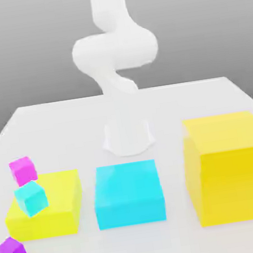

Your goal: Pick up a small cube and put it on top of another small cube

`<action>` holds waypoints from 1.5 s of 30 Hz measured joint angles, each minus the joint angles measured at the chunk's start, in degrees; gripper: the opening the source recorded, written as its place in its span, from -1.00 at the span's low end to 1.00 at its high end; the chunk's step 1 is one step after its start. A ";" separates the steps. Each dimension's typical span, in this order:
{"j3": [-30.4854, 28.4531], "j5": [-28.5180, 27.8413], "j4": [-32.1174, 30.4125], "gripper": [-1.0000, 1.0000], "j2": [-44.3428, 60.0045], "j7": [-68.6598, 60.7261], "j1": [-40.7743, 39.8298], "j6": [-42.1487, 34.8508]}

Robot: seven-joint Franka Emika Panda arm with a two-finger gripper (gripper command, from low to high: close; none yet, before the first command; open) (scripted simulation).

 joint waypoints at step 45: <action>-10.52 9.55 -2.11 -1.00 60.49 -5.84 -21.13 19.83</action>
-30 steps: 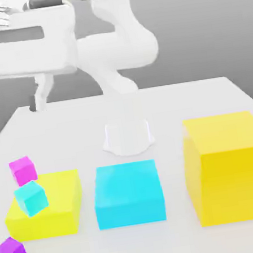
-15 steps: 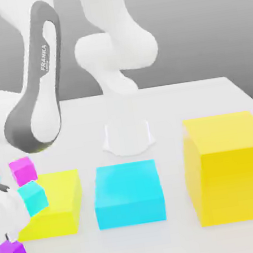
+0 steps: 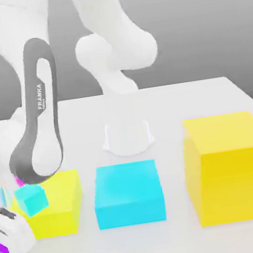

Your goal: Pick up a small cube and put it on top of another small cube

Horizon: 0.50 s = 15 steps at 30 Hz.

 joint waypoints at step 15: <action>-1.51 -11.90 -15.83 -1.00 -30.37 42.44 -0.63 -13.65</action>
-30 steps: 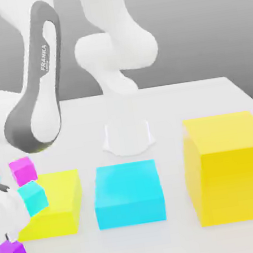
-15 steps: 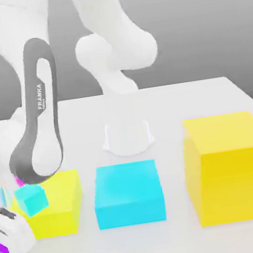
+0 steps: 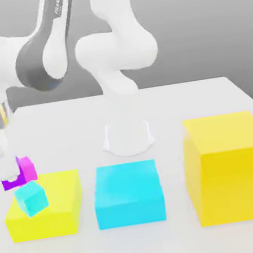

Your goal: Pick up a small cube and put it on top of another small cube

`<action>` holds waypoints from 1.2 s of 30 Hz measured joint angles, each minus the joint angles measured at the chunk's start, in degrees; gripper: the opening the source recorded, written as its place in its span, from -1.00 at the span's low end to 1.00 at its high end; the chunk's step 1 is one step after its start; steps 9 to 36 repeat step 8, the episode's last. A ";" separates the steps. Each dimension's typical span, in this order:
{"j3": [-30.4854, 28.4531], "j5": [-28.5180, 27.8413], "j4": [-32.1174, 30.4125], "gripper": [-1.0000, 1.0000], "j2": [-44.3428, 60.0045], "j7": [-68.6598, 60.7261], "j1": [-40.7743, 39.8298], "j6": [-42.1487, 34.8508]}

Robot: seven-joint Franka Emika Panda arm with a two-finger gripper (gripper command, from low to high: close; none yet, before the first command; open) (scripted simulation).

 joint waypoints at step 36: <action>-0.19 1.89 -2.53 1.00 7.02 0.05 0.29 9.44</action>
